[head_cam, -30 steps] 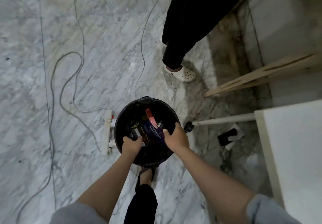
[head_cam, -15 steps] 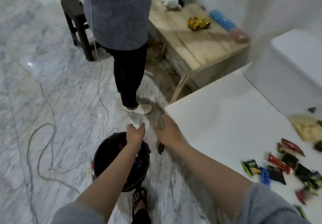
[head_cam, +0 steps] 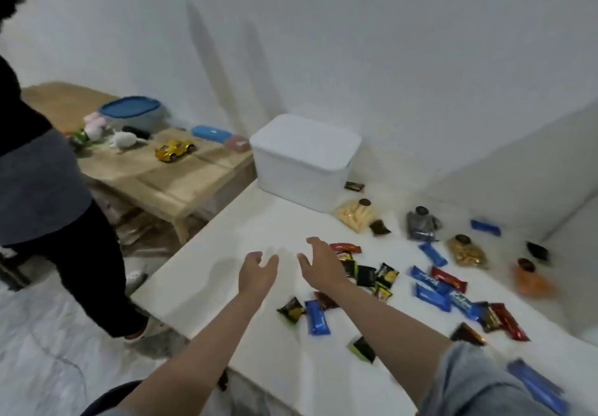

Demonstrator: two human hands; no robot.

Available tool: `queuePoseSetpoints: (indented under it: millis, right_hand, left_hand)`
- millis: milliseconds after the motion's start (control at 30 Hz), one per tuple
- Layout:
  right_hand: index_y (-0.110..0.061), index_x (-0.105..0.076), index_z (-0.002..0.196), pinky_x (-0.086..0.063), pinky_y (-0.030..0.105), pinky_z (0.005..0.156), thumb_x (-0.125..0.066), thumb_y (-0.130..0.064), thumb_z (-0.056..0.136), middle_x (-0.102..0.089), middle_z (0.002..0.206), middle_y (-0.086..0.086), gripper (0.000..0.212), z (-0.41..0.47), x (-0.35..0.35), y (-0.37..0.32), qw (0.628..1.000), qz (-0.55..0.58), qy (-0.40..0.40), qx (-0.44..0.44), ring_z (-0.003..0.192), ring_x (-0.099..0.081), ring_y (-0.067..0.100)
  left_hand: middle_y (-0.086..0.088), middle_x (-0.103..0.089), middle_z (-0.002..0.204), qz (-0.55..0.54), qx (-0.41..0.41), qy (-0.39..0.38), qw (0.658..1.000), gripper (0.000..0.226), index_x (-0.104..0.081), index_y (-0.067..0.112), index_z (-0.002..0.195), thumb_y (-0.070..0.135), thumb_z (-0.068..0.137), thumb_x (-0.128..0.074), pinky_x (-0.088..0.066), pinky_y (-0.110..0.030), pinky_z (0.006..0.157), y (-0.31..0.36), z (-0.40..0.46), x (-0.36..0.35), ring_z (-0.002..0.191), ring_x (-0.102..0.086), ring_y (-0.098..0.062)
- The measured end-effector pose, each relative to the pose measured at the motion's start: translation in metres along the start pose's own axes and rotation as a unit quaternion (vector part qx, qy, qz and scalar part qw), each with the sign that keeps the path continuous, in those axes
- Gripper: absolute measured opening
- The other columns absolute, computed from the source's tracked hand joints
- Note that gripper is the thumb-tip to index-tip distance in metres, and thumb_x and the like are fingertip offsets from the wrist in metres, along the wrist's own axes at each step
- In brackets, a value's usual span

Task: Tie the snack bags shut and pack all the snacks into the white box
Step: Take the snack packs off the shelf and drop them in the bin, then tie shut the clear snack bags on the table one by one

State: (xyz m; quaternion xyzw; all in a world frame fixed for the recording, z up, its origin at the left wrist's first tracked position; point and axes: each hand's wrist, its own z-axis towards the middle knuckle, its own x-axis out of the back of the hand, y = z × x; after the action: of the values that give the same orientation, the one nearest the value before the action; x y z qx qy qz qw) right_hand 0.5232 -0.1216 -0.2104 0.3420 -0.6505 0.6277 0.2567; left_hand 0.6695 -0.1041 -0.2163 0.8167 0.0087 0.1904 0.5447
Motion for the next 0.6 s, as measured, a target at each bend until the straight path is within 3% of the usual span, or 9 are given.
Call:
queuePoseSetpoints:
  millis: [133,267,433,500,600]
  right_hand:
    - [-0.01,-0.04,0.137,-0.04,0.037,0.103,-0.048,-0.031,0.095,-0.049,0.136,0.012,0.048,-0.002,0.066,0.084,0.997,0.016,0.059,-0.051,0.126,-0.046,0.027]
    - [-0.012,-0.039,0.137,-0.04,0.038,0.102,-0.047,-0.033,0.096,-0.047,0.137,0.01,0.047,-0.011,0.117,0.164,0.99,0.021,0.09,-0.109,0.128,-0.043,0.026]
    - [-0.009,-0.047,0.13,-0.042,0.034,0.095,-0.049,-0.028,0.095,-0.051,0.128,0.012,0.04,-0.014,0.16,0.242,0.98,0.045,0.113,-0.157,0.121,-0.048,0.027]
    - [-0.009,-0.05,0.123,-0.043,0.034,0.089,-0.05,-0.026,0.094,-0.053,0.123,0.012,0.034,-0.009,0.171,0.265,0.975,0.052,0.126,-0.174,0.114,-0.051,0.028]
    - [-0.008,-0.046,0.13,-0.042,0.033,0.094,-0.05,-0.024,0.095,-0.05,0.131,0.011,0.038,0.005,0.18,0.287,0.973,0.065,0.127,-0.182,0.119,-0.049,0.026]
  left_hand:
    - [-0.01,-0.052,0.133,0.062,-0.034,-0.067,0.995,0.05,-0.046,0.006,0.132,0.03,0.091,-0.059,-0.037,-0.027,0.095,0.027,-0.014,-0.093,0.12,-0.05,-0.024]
    - [-0.006,-0.059,0.108,0.089,-0.05,-0.106,0.989,0.027,-0.056,0.007,0.111,0.025,0.091,-0.058,-0.039,-0.025,0.075,0.047,-0.026,-0.181,0.092,-0.052,-0.017]
    - [-0.008,-0.049,0.137,0.1,-0.031,-0.163,0.981,0.05,-0.045,0.008,0.133,0.032,0.091,-0.059,-0.036,-0.028,0.096,0.062,-0.028,-0.267,0.125,-0.047,-0.025]
    - [-0.009,-0.048,0.139,0.115,-0.026,-0.167,0.979,0.051,-0.045,0.008,0.134,0.032,0.091,-0.058,-0.036,-0.029,0.098,0.067,-0.026,-0.294,0.125,-0.047,-0.025]
    - [-0.01,-0.048,0.139,0.135,-0.024,-0.165,0.977,0.052,-0.045,0.008,0.134,0.033,0.091,-0.058,-0.036,-0.031,0.101,0.078,-0.014,-0.328,0.126,-0.047,-0.026]
